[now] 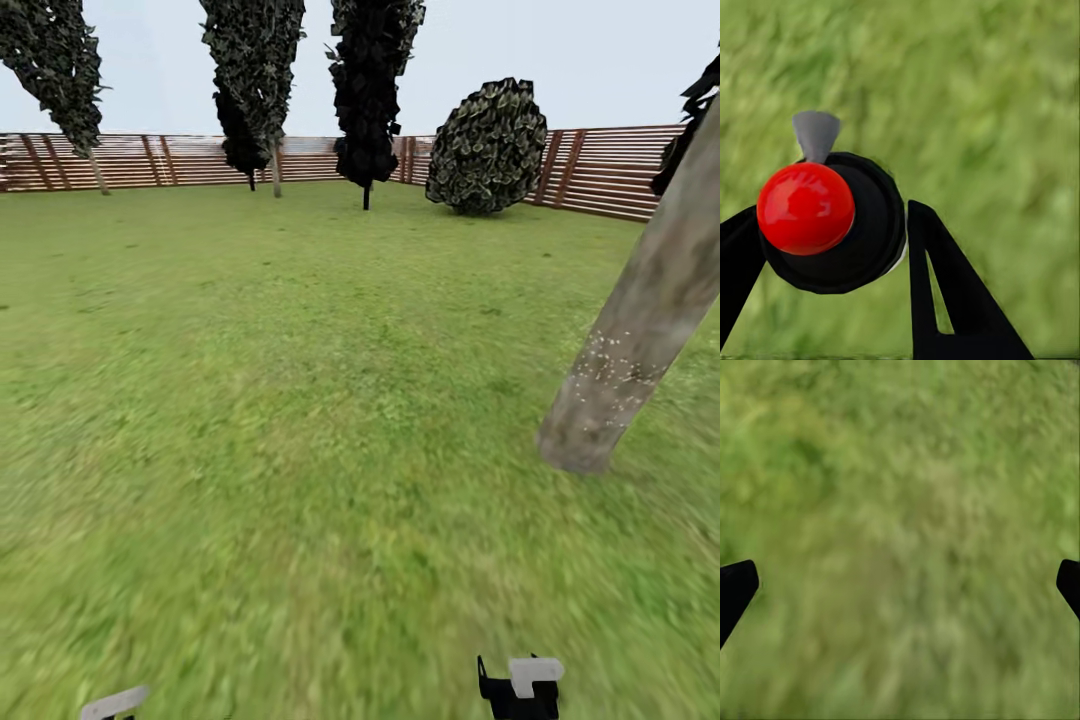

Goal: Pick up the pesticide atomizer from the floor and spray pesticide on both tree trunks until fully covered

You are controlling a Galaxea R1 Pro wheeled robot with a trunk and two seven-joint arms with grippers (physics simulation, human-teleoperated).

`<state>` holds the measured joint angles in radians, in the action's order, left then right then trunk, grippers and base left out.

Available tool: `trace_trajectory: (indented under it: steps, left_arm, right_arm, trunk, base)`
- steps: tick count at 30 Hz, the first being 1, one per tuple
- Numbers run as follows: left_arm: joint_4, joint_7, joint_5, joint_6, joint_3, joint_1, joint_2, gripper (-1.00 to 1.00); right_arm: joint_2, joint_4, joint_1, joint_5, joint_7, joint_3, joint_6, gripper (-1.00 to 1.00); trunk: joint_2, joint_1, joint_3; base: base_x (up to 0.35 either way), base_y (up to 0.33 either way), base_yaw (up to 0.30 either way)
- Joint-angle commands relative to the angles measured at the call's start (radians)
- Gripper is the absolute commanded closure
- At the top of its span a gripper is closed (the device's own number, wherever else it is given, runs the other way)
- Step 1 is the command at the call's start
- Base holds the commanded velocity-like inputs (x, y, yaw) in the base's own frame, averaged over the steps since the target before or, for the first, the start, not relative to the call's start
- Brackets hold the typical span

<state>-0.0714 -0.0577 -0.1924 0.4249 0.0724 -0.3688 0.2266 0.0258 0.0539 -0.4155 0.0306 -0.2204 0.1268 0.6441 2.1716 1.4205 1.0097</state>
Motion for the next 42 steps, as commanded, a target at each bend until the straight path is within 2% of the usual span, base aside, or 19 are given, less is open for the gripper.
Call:
trace_trajectory:
  steps: [1, 42]
  left_arm:
    - [0.001, 0.001, 0.002, 0.003, 0.007, -0.001, -0.001, 1.0]
    - [-0.004, 0.002, 0.002, 0.002, 0.003, -0.001, -0.006, 1.0]
  right_arm:
    - [0.0, 0.0, 0.0, 0.003, -0.01, 0.008, 0.0, -1.0]
    - [0.0, 0.0, 0.0, 0.003, -0.01, 0.009, 0.0, -1.0]
  trunk:
    - [0.0, 0.0, 0.001]
    - [0.0, 0.0, 0.001]
  base:
    - [0.0, 0.0, 0.277]
    - [0.0, 0.0, 0.277]
